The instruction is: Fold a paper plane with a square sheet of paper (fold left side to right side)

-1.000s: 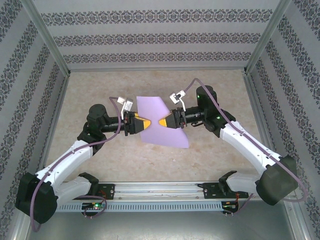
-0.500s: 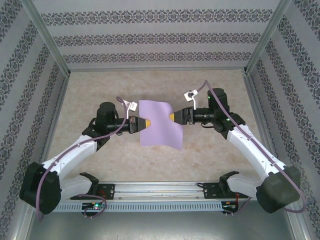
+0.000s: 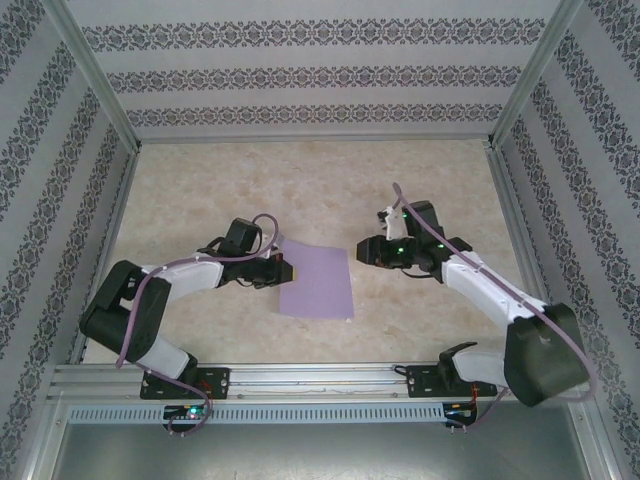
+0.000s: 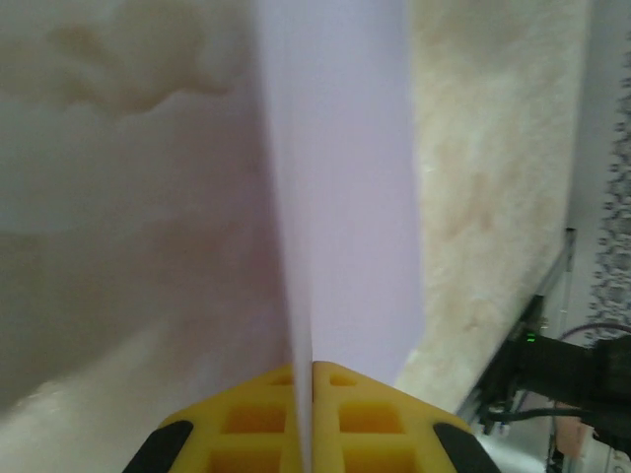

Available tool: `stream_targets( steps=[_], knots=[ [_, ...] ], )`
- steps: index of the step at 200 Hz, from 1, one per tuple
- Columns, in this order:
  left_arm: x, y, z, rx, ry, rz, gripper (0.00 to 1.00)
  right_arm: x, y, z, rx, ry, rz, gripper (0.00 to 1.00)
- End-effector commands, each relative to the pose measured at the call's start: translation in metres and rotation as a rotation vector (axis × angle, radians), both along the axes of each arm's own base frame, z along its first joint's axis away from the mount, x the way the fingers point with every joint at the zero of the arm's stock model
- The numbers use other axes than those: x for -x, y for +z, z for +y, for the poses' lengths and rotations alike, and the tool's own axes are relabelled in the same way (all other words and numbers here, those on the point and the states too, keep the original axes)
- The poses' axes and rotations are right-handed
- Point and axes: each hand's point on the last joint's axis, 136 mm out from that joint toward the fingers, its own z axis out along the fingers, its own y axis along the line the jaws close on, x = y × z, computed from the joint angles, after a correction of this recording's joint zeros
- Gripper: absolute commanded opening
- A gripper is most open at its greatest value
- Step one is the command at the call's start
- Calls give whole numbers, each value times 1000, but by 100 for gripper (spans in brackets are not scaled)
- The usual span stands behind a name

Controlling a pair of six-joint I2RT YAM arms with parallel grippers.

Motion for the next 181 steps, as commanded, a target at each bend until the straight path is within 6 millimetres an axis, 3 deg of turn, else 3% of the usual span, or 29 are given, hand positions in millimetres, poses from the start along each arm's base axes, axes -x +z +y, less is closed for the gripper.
stream_targets(
  steps=[1,18,40,85,123,181],
  knots=[
    [0,-10,3,-69,-25,-1,0,-5,-22,17,-3,-3,28,19],
    [-1,-13,4,-78,-20,3,0,-3,-43,31,10,15,80,9],
    [-1,-15,6,-87,-14,7,0,-1,-72,35,59,11,137,1],
    [-3,-5,0,-53,-21,-5,10,7,-107,29,152,9,213,1],
    [-9,15,-8,25,-11,-36,24,20,-133,17,238,12,275,3],
    [-13,54,-23,153,-6,-90,35,25,-144,13,273,14,287,6]
  ],
)
